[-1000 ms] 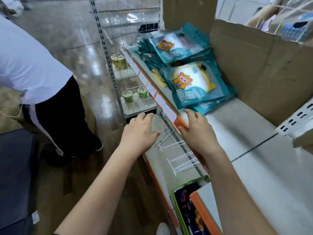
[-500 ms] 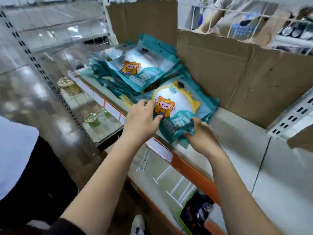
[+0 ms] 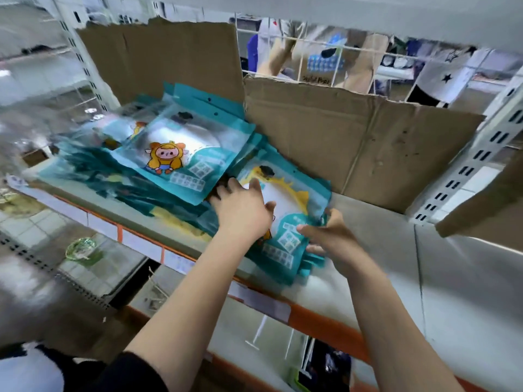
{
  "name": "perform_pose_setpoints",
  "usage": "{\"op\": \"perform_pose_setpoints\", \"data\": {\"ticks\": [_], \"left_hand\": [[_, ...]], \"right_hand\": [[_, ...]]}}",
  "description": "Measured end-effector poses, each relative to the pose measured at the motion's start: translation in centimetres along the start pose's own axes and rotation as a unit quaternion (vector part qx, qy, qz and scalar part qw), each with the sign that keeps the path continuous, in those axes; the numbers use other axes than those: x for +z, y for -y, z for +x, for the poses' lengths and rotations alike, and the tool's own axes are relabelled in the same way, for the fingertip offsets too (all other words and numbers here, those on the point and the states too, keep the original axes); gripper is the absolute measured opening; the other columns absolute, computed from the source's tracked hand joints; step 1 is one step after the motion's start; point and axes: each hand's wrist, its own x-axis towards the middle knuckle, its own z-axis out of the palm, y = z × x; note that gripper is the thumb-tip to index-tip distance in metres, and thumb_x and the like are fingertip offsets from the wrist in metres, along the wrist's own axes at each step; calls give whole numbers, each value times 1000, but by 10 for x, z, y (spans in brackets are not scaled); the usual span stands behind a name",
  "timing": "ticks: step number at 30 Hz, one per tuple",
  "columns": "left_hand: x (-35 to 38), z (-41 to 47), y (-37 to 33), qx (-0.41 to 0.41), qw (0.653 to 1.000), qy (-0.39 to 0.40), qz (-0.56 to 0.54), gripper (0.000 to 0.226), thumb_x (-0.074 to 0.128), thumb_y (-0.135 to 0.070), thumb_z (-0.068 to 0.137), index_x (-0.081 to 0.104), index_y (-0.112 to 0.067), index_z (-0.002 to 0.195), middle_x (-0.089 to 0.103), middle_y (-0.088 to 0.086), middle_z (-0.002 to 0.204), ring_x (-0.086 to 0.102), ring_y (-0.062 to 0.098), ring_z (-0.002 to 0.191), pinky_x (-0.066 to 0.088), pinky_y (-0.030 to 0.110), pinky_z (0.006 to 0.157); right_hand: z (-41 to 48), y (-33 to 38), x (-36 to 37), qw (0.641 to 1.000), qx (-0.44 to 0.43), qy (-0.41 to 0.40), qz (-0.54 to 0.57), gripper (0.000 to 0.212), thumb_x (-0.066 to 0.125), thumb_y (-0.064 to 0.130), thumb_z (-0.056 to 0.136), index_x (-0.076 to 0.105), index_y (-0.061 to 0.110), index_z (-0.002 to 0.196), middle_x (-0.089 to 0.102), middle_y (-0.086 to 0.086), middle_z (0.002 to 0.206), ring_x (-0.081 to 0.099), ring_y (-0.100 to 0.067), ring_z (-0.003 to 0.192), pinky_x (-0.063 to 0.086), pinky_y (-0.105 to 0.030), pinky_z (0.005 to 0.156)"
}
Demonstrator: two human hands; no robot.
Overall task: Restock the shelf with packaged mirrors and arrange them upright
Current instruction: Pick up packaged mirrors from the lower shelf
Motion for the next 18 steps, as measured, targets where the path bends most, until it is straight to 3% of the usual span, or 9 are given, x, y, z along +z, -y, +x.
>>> {"op": "perform_pose_setpoints", "data": {"ticks": [3,5,8,11,13,15,18], "left_hand": [[-5,7,-5,20,998,-40,-37,44,38,-35,97,35,-14,136,45,22,128,44,40,116,38,43,88],[-5,12,-6,39,995,-46,-81,40,39,-20,97,36,-14,136,53,19,119,54,37,106,40,38,74],[-2,21,-9,46,993,-62,-87,44,42,-7,92,42,-14,134,59,17,114,54,36,105,39,35,72],[4,28,-12,13,998,-55,-41,38,50,-17,91,45,-15,128,46,15,124,39,37,116,37,39,87],[4,32,-11,-34,999,-17,-36,49,54,-33,91,36,-14,132,34,17,130,34,38,119,36,42,93],[4,37,-11,-45,999,-13,-20,58,57,-40,89,32,-11,132,37,18,128,35,36,119,38,39,89],[9,42,-17,-37,996,-21,-74,56,62,-31,87,33,-8,129,40,20,126,42,37,116,40,37,81]], "right_hand": [[5,1,-13,999,-1,-29,-21,48,73,9,75,43,17,112,62,-4,104,63,-20,90,53,-32,66],[7,0,-24,998,4,-56,25,46,72,0,74,47,8,111,64,-11,104,66,-23,86,53,-30,62],[8,1,-40,995,14,-49,88,29,66,-4,79,57,-4,107,69,-16,94,68,-25,72,56,-29,57],[10,2,-50,992,11,-75,104,20,60,-3,85,56,-3,104,67,-18,91,67,-25,68,55,-28,52],[13,1,-54,988,7,-104,111,26,61,-2,85,53,-2,110,65,-19,95,67,-29,75,58,-37,61],[15,0,-55,988,8,-110,108,30,62,0,85,51,-1,113,64,-21,100,67,-32,81,57,-43,70],[14,-3,-55,992,10,-100,81,26,61,0,86,50,3,110,63,-16,94,65,-24,73,54,-33,59]]}}
